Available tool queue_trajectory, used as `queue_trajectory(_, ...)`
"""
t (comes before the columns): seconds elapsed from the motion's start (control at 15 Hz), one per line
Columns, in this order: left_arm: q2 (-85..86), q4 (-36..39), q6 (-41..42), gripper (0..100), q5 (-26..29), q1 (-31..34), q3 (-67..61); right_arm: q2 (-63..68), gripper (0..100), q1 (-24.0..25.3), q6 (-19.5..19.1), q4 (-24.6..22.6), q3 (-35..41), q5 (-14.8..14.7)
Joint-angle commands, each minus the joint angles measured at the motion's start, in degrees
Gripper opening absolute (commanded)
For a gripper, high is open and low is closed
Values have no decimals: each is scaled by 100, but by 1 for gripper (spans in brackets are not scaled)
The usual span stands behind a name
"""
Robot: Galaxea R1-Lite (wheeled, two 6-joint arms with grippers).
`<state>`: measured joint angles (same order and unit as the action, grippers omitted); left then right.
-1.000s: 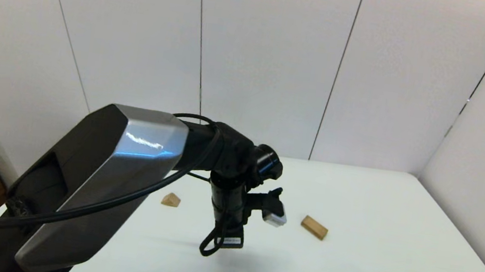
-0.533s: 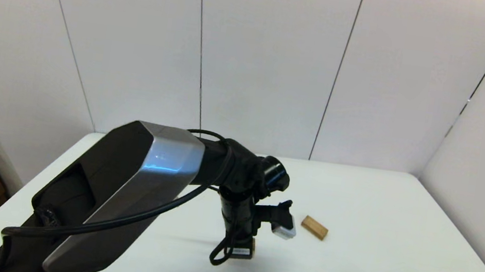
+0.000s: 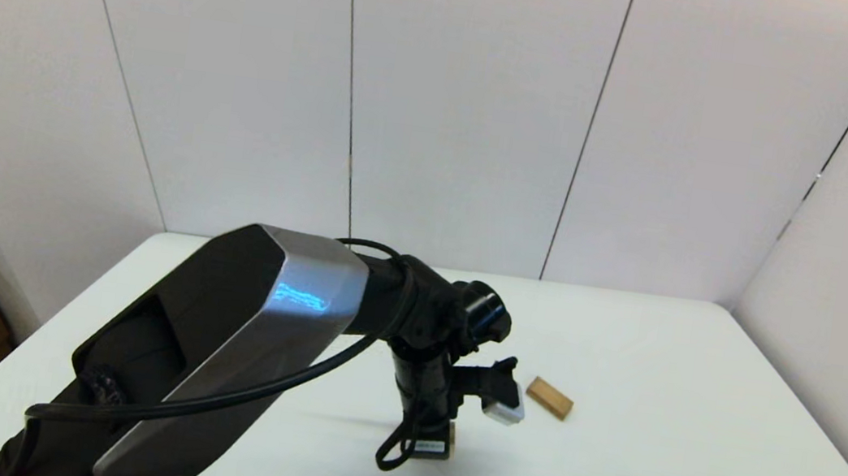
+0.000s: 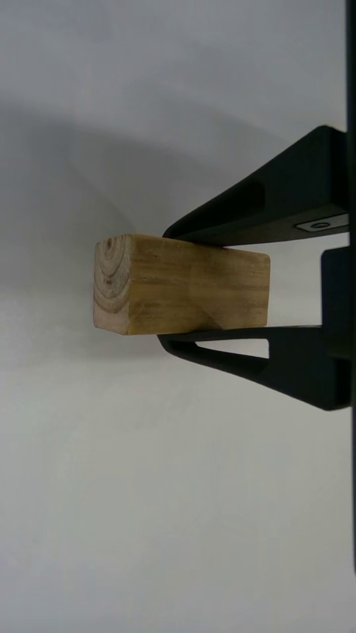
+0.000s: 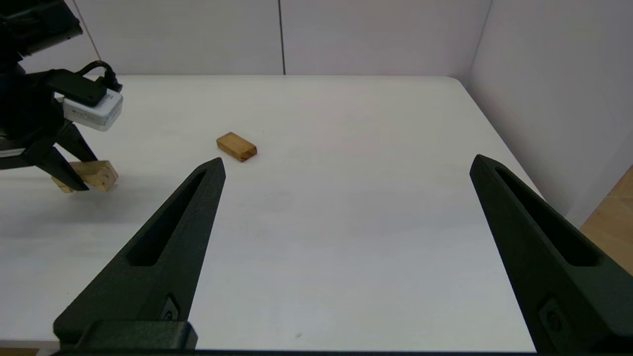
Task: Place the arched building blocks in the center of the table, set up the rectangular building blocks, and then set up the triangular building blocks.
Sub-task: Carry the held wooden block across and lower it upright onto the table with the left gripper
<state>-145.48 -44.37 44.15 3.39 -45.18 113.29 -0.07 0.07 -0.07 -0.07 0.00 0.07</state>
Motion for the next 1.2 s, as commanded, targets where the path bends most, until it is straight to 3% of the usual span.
queue_trajectory(0.07, -24, 8, 32, 0, 48, 0, 0, -1, 100, 1, -1, -1, 0, 1)
queue_trajectory(1.2, -68, -98, 243, 0, -31, 18, 9, -1, 100, 1, -1, -1, 0, 1)
